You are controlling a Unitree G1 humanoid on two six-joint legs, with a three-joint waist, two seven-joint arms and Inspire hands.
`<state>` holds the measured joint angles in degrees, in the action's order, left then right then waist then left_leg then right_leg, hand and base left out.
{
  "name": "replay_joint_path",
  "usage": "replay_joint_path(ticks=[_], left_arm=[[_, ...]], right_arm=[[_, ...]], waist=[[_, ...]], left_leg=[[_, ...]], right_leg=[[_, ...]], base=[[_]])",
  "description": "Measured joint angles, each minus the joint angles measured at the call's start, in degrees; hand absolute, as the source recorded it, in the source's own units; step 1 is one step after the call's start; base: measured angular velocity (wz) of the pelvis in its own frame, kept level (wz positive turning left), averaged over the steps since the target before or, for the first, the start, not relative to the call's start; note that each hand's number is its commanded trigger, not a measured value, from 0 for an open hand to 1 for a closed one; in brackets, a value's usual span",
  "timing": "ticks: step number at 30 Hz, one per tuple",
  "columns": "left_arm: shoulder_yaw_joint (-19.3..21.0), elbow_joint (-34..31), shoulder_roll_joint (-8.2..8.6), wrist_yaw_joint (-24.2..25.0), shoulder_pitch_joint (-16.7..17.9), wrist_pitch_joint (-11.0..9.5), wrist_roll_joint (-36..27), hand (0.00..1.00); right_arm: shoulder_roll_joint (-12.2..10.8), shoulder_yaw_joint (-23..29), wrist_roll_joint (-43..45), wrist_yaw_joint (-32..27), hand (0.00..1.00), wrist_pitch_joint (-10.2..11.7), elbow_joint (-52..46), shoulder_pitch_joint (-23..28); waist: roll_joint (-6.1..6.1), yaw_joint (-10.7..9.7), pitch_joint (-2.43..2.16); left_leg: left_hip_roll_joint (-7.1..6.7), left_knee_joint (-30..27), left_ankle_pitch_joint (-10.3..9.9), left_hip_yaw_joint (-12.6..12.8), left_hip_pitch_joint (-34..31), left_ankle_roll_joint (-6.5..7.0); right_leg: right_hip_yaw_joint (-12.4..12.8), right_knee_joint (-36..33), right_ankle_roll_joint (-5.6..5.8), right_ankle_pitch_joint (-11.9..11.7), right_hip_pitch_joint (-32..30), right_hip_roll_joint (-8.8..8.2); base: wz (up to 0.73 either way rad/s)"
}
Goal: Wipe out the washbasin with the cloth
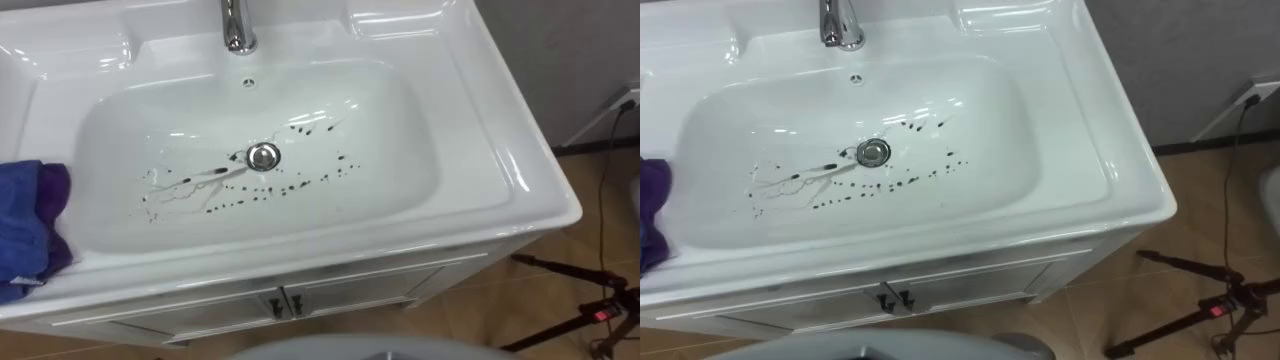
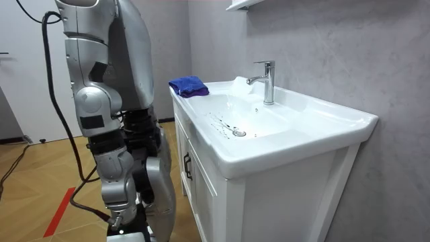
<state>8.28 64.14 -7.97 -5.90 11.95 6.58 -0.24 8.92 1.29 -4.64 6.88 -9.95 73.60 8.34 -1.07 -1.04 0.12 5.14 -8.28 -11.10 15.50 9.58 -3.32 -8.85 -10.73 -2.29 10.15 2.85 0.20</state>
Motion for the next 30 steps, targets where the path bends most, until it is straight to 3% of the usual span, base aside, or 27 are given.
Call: replay_joint_path(ticks=[6,12,14,16,19,21,23,26,30], left_arm=[[-0.02,0.03,0.08,-0.65,-0.41,-2.12,0.20,0.00],[0.02,0.13,0.35,-1.33,-1.65,-4.41,-0.16,0.00],[0.01,0.11,0.35,-1.29,-1.79,-4.52,-0.15,0.00],[0.01,0.12,0.38,-1.28,-1.82,-4.53,-0.22,0.00],[0.04,0.09,0.37,-1.12,-1.69,-4.54,-0.39,0.00],[0.09,0.09,0.37,-0.60,-1.08,-4.54,-1.20,0.00],[0.45,0.13,0.33,0.08,-0.43,-4.52,-2.85,0.00],[1.00,1.24,0.33,0.41,0.18,-4.46,-5.35,0.00],[2.35,3.34,0.48,0.51,0.25,-3.53,-9.30,0.00]], right_arm=[[0.01,-0.11,-0.10,-0.18,0.00,1.53,0.01,0.17],[0.10,-0.04,-0.15,-0.54,0.00,2.37,0.30,0.33],[0.16,-0.04,-0.05,-0.57,0.00,2.44,0.41,0.43],[0.20,-0.05,-0.02,-0.72,0.00,2.50,0.41,0.60],[0.24,-0.04,0.81,-0.67,0.00,2.79,0.29,0.63],[0.26,-0.02,2.59,-0.49,0.00,2.97,-0.23,0.55],[0.26,-0.04,3.43,-0.38,0.00,3.03,-0.35,0.54],[0.26,0.02,5.42,0.32,0.00,2.96,-0.17,0.08],[0.18,0.00,5.77,0.18,0.00,2.28,0.32,-0.01]], waist=[[0.26,0.10,0.34],[0.34,-0.11,0.40],[0.30,-0.11,0.42],[-0.21,-0.10,0.74],[-0.22,0.00,0.69],[-0.14,0.21,0.29],[-0.09,0.44,0.26],[-0.59,0.95,0.44],[-0.40,1.72,0.60]], left_leg=[[0.00,0.00,0.00,0.18,0.07,0.00],[0.00,0.08,0.00,0.19,0.50,0.00],[0.00,0.10,0.00,0.21,1.04,0.00],[-0.01,0.10,0.00,0.20,1.20,0.00],[-0.02,0.09,-0.01,0.20,1.10,0.00],[-0.02,0.09,0.00,0.19,0.67,0.00],[-0.02,0.07,0.00,0.08,0.73,0.00],[-0.03,0.06,0.00,-0.37,0.85,0.00],[-0.04,0.19,0.00,-0.63,1.01,0.00]], right_leg=[[0.19,0.01,-0.01,-0.01,-0.01,0.06],[-0.14,0.05,0.00,-0.03,0.98,0.06],[-0.48,0.10,0.01,-0.02,1.57,-0.01],[-0.68,0.30,0.02,0.00,1.92,-0.06],[-0.64,0.75,0.05,0.14,1.69,-0.04],[-0.56,0.39,0.03,0.15,0.91,-0.02],[-0.64,0.10,-0.01,0.21,0.86,-0.04],[-0.59,0.05,-0.01,0.21,1.02,-0.05],[-0.67,0.15,0.00,0.22,1.24,-0.03]], base=[[0.00],[0.01],[0.02],[0.05],[0.01],[-0.02],[0.00],[0.00],[0.04]])
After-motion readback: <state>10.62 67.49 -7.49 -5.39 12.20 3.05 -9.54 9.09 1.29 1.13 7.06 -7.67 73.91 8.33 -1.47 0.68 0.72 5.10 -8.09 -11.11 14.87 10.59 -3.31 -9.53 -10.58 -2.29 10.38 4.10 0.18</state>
